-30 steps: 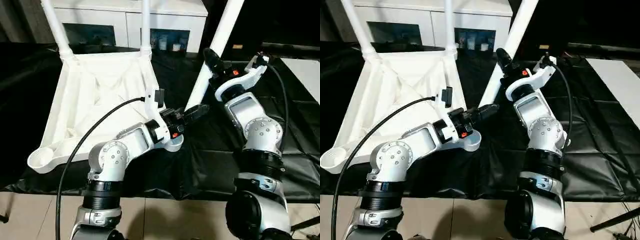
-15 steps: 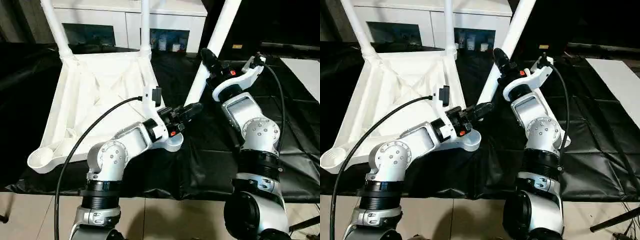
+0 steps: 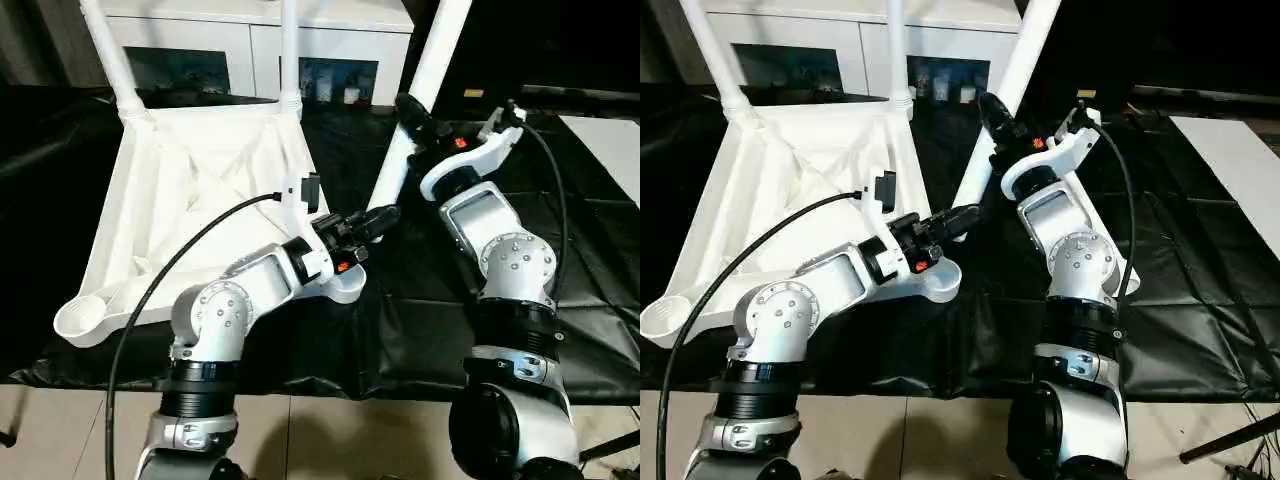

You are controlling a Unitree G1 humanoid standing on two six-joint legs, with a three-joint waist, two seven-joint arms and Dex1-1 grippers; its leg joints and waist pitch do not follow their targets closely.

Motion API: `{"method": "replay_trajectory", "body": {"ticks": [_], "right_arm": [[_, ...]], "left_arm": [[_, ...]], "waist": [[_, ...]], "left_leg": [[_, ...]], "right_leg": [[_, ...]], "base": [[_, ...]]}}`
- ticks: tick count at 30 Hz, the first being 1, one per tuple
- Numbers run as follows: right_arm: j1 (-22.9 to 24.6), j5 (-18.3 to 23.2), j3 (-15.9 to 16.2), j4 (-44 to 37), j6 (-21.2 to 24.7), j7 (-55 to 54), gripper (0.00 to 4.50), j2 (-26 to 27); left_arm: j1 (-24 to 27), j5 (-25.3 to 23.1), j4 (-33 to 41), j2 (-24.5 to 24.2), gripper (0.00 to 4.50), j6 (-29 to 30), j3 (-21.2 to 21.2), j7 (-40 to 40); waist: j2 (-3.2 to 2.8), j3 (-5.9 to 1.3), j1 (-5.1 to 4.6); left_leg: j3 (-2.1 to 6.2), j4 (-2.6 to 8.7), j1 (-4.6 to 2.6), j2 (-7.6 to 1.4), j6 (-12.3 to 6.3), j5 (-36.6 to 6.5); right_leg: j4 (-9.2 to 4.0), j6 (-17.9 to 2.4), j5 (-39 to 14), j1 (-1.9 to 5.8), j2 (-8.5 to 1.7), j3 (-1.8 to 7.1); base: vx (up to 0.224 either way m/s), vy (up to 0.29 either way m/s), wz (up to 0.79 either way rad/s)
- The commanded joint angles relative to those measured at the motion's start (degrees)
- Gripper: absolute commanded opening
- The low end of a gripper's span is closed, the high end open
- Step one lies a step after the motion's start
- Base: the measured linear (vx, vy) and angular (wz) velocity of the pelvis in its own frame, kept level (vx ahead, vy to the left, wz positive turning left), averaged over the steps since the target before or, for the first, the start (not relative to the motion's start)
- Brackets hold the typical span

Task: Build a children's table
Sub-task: Insert table leg to table base

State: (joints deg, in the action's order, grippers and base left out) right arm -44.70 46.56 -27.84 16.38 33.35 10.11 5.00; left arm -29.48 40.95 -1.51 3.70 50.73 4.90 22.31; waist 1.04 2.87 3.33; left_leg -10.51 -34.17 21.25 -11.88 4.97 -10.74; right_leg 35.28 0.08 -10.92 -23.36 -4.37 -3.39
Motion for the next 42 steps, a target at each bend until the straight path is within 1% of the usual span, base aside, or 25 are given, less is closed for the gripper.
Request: {"method": "replay_trajectory", "body": {"ticks": [1,4,8,10,11,13,15,16,17,18,19,20,21,22,23,24,25,26,27,31,32,34,39,40,42], "right_arm": [[-0.6,0.5,0.8,-1.5,-1.0,0.5,2.79,-0.5],[-0.6,0.6,0.7,-1.2,-1.2,0.3,3.06,-1.0],[2.1,-3.5,2.2,-0.7,-1.7,0.8,3.42,-4.5],[6.1,-8.3,5.0,-1.5,-2.2,4.4,3.58,-10.1],[6.7,-9.0,5.5,-1.6,-2.3,5.1,3.58,-10.9],[7.7,-7.3,3.4,-1.9,-0.9,6.3,3.82,-13.5],[7.9,-7.7,3.3,-2.3,-1.5,7.6,3.93,-15.7],[8.2,-12.1,6.2,-2.8,-4.8,10.2,4.15,-18.9],[8.2,-12.4,6.5,-2.9,-5.0,10.3,4.15,-19.1],[8.3,-14.4,8.0,-3.1,-6.5,11.4,4.26,-20.4],[9.0,-23.3,14.4,-2.9,-14.1,13.4,4.32,-24.3],[10.0,-42.7,28.3,-1.0,-31.5,15.5,4.37,-32.7],[10.0,-42.7,28.3,-1.0,-31.5,15.5,4.44,-32.7],[9.9,-52.0,34.8,0.6,-38.9,15.0,4.48,-37.0],[9.2,-58.2,38.4,3.4,-42.6,12.1,4.48,-39.7],[9.2,-58.2,38.4,3.4,-42.6,12.1,4.50,-39.7],[8.1,-63.1,40.4,6.2,-45.2,8.5,4.50,-41.9],[7.5,-64.6,40.5,7.3,-46.0,6.9,4.50,-42.6],[7.2,-65.8,41.0,7.6,-46.7,6.1,4.50,-43.2],[4.6,-73.1,45.1,10.9,-49.4,0.7,4.50,-46.4],[4.5,-73.3,45.2,11.0,-49.4,0.6,4.50,-46.5],[2.0,-78.5,48.9,16.1,-51.2,-1.2,4.50,-47.5],[-0.8,-81.8,50.2,23.1,-53.9,-3.6,4.50,-46.6],[-2.8,-84.4,51.7,27.1,-56.1,-7.0,4.50,-46.0],[-2.8,-84.4,51.7,27.1,-56.1,-7.0,4.50,-46.0]], "left_arm": [[-0.4,0.4,0.0,-0.2,1.38,-0.3,0.8,-0.3],[-0.9,0.5,0.2,-1.8,1.38,-0.9,1.7,0.6],[-1.4,0.1,1.1,-5.6,1.37,-0.9,2.3,2.5],[-1.7,0.4,1.7,-9.9,1.37,0.2,3.4,4.9],[-1.8,0.5,1.7,-10.5,1.37,0.3,3.6,5.2],[-1.7,1.3,2.5,-13.1,1.37,1.7,4.1,7.3],[-1.4,1.6,3.2,-15.3,1.37,2.8,3.6,9.4],[-0.7,0.8,4.1,-18.5,1.37,3.3,1.7,12.4],[-0.6,0.8,4.1,-18.7,1.37,3.3,1.6,12.6],[-0.4,0.3,4.4,-19.9,1.37,3.2,0.8,13.6],[0.0,-1.1,4.5,-22.5,1.37,2.8,-1.1,15.8],[0.3,-4.2,4.8,-27.6,1.37,1.7,-5.2,19.3],[0.3,-4.2,4.8,-27.6,1.37,1.7,-5.2,19.3],[0.3,-5.7,4.9,-29.8,1.37,1.3,-6.9,20.5],[-0.1,-8.0,4.6,-32.3,1.37,0.3,-8.9,21.3],[-0.1,-8.0,4.6,-32.3,1.37,0.3,-8.9,21.3],[-0.7,-11.0,4.1,-35.0,1.37,-1.1,-11.0,22.2],[-1.1,-12.6,4.0,-36.5,1.37,-2.0,-12.2,22.9],[-1.2,-13.1,4.2,-37.2,1.37,-2.1,-12.7,23.2],[-2.1,-14.0,5.6,-39.3,1.37,-2.4,-13.4,23.9],[-2.2,-13.9,5.6,-39.3,1.37,-2.4,-13.4,24.0],[-2.7,-14.1,6.4,-40.3,1.37,-3.0,-14.0,25.0],[-3.1,-14.6,7.5,-41.8,1.37,-4.3,-15.6,28.7],[-2.9,-15.5,8.8,-43.6,1.37,-4.8,-17.6,31.8],[-2.9,-15.5,8.8,-43.6,1.37,-4.8,-17.6,31.8]], "waist": [[0.00,-4.20,0.05],[-0.26,-4.22,0.08],[0.02,-4.23,0.27],[-0.01,-4.25,0.61],[-0.03,-4.23,0.65],[0.03,-4.37,0.70],[-0.11,-4.36,0.70],[0.03,-4.26,0.74],[-0.27,-4.22,0.76],[-0.18,-4.17,0.70],[-0.18,-4.08,0.66],[-0.28,-4.03,0.64],[-0.19,-4.05,1.25],[-0.05,-3.64,0.61],[0.10,-3.45,0.14],[-0.01,-3.39,0.18],[-0.03,-3.32,-0.18],[0.53,-3.39,-0.26],[0.33,-3.38,-0.29],[0.39,-3.51,-0.54],[0.66,-3.54,-0.59],[0.55,-3.50,-0.67],[0.65,-3.60,-1.05],[0.44,-3.70,-1.14],[0.66,-3.65,-1.47]], "left_leg": [[-0.10,3.34,-0.51,-0.40,-1.09,-2.1],[-0.04,3.34,-0.56,-0.38,-1.00,-2.1],[-0.05,3.36,-0.62,-0.31,-0.35,-1.8],[-0.08,3.24,-0.84,-0.25,-0.27,-1.4],[-0.14,3.24,-0.63,-0.25,-0.18,-1.0],[-0.06,3.20,-0.56,-0.16,-0.38,-0.7],[-0.07,3.17,-0.70,-0.20,-0.81,-1.4],[-0.14,3.13,-0.70,-0.23,-0.94,-1.9],[-0.15,3.10,-0.69,-0.30,-0.75,-1.8],[-0.21,3.12,-0.69,-0.30,-0.78,-2.0],[-0.21,3.11,-0.60,-0.27,-0.69,-2.4],[-0.23,2.94,-0.56,-0.24,-0.01,-2.7],[0.29,3.01,-0.51,-0.81,1.06,-2.4],[-0.07,3.02,-0.52,-0.36,1.92,-4.6],[-0.30,2.91,-0.47,-0.07,1.65,-5.6],[-0.09,3.04,-0.54,-0.27,1.92,-6.4],[-0.12,3.03,-0.65,-0.21,1.67,-8.1],[-0.17,2.99,-0.75,-0.19,1.12,-8.9],[-0.15,2.99,-0.79,-0.23,0.99,-9.1],[-0.18,2.73,-0.64,-0.28,0.65,-8.1],[-0.17,2.71,-0.42,-0.23,0.51,-7.9],[-0.25,2.59,-0.40,-0.16,0.38,-8.2],[-0.29,2.40,-0.38,-0.16,0.33,-9.0],[-0.21,2.39,-0.36,-0.21,0.49,-8.6],[-0.27,2.35,-0.11,-0.03,0.49,-8.5]], "right_leg": [[-2.96,-10.2,1.0,3.74,-2.26,2.25],[-2.92,-10.3,1.2,3.71,-2.22,2.21],[-2.84,-9.7,0.9,3.80,-2.18,2.20],[-2.91,-9.2,1.0,3.74,-2.05,2.13],[-2.77,-9.4,1.8,3.84,-2.12,2.26],[-2.59,-9.9,2.4,4.04,-2.17,2.20],[-2.58,-10.4,1.8,3.85,-2.19,2.15],[-2.67,-10.8,0.8,3.83,-2.19,2.12],[-2.76,-10.9,-0.1,3.70,-2.20,2.08],[-2.73,-11.1,-0.2,3.69,-2.22,2.14],[-2.78,-11.3,-0.9,3.72,-2.22,2.17],[-3.00,-11.1,-2.6,3.62,-2.28,2.03],[-3.08,-10.3,-4.5,3.54,-2.88,1.71],[-3.34,-8.9,-8.2,3.55,-2.63,2.14],[-3.53,-8.8,-9.6,3.52,-2.25,2.20],[-3.65,-8.7,-11.5,3.36,-2.57,2.16],[-3.87,-8.7,-13.9,3.23,-2.45,2.22],[-3.85,-8.4,-15.1,3.19,-2.31,2.28],[-3.83,-8.5,-15.0,3.03,-2.24,2.35],[-2.94,-9.6,-9.6,3.09,-1.84,2.40],[-2.72,-9.9,-8.9,3.24,-1.84,2.37],[-2.75,-10.5,-8.3,3.17,-1.80,2.40],[-2.56,-11.3,-7.6,3.09,-1.80,2.42],[-2.37,-11.8,-6.5,3.11,-1.88,2.39],[-2.29,-11.9,-6.0,3.22,-1.68,2.36]], "base": [[0.000,0.000,0.00],[0.000,0.000,0.00],[0.000,0.000,0.00],[0.000,0.000,0.00],[0.000,0.000,0.00],[0.000,0.000,0.00],[0.000,0.000,0.00],[0.000,0.000,0.00],[0.000,0.000,0.00],[0.000,0.000,0.00],[0.000,0.000,0.00],[0.000,0.000,0.00],[0.000,0.000,0.00],[0.000,0.000,0.00],[0.000,0.000,0.00],[0.000,0.000,0.00],[0.000,0.000,0.00],[0.000,0.000,0.00],[0.000,0.000,0.00],[0.000,0.000,0.00],[0.000,0.000,0.00],[0.000,0.000,0.00],[0.000,0.000,0.00],[0.000,0.000,0.00],[0.000,0.000,0.00]]}}
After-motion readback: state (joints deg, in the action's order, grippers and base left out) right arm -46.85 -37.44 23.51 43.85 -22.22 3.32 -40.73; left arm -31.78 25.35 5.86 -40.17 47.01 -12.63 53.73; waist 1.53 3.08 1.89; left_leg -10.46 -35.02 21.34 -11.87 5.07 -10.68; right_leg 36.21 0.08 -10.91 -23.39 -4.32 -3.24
